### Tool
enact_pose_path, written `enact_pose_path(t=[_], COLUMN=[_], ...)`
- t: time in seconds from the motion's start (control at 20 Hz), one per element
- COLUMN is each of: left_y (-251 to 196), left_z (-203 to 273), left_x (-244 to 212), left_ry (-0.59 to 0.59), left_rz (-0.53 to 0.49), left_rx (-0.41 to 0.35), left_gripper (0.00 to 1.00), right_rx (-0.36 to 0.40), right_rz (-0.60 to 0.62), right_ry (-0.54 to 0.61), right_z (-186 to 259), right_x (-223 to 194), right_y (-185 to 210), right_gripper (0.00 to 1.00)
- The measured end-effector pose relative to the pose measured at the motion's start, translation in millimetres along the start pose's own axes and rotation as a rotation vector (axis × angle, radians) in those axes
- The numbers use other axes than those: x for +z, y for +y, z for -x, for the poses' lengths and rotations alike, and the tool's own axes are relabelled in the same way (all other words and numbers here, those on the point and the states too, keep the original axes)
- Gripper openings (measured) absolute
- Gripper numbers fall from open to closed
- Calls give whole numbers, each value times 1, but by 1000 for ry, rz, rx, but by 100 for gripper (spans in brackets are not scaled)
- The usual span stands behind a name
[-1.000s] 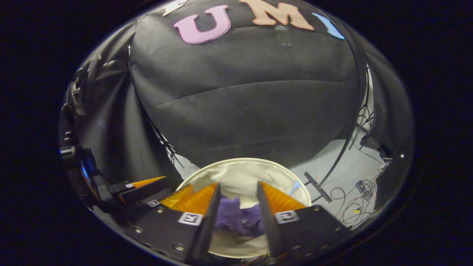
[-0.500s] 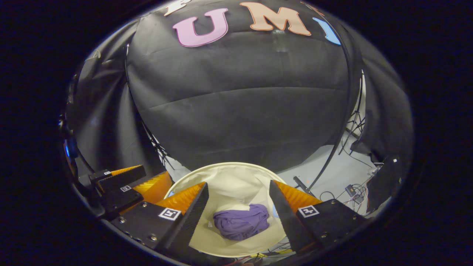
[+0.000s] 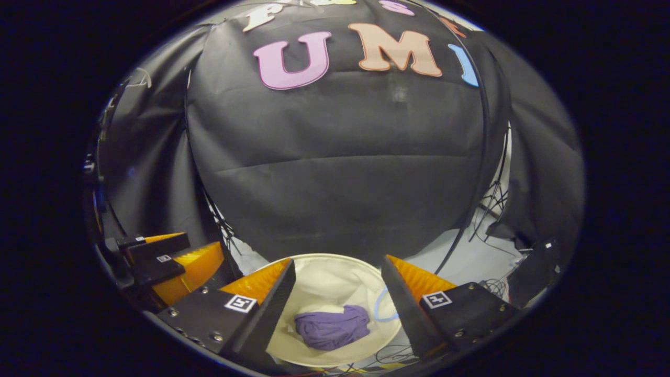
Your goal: Grasp the clothes on the hanger with both hands and then place them into the laundry hamper below.
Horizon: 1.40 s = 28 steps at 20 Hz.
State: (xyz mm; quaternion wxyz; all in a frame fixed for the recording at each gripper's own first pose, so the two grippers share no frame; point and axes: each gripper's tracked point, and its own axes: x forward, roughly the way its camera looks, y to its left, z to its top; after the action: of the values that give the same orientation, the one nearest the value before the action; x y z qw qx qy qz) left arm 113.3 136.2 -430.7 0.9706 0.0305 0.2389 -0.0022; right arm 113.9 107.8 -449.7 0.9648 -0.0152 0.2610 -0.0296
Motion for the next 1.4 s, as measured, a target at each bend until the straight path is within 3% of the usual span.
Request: enact_pose_path(t=[0.2, 0.35, 0.55, 1.0, 1.4], left_y=[1, -2, -2, 9, 24], left_z=[14, 27, 43, 81, 127], left_x=[23, 32, 68, 159, 249], left_ry=[-24, 13, -25, -180, -347], left_rz=[-17, -19, -12, 42, 113], left_rx=[8, 0, 0, -5, 17], left_gripper=[96, 97, 96, 96, 94], right_rx=[-28, -6, 3, 8, -42], right_rz=[29, 1, 29, 36, 46], right_ry=[-40, -53, -103, -284, -473], right_z=[12, 21, 34, 82, 149], right_x=[27, 48, 86, 193, 292], right_y=[-7, 2, 8, 19, 0], right_gripper=[99, 99, 99, 99, 100])
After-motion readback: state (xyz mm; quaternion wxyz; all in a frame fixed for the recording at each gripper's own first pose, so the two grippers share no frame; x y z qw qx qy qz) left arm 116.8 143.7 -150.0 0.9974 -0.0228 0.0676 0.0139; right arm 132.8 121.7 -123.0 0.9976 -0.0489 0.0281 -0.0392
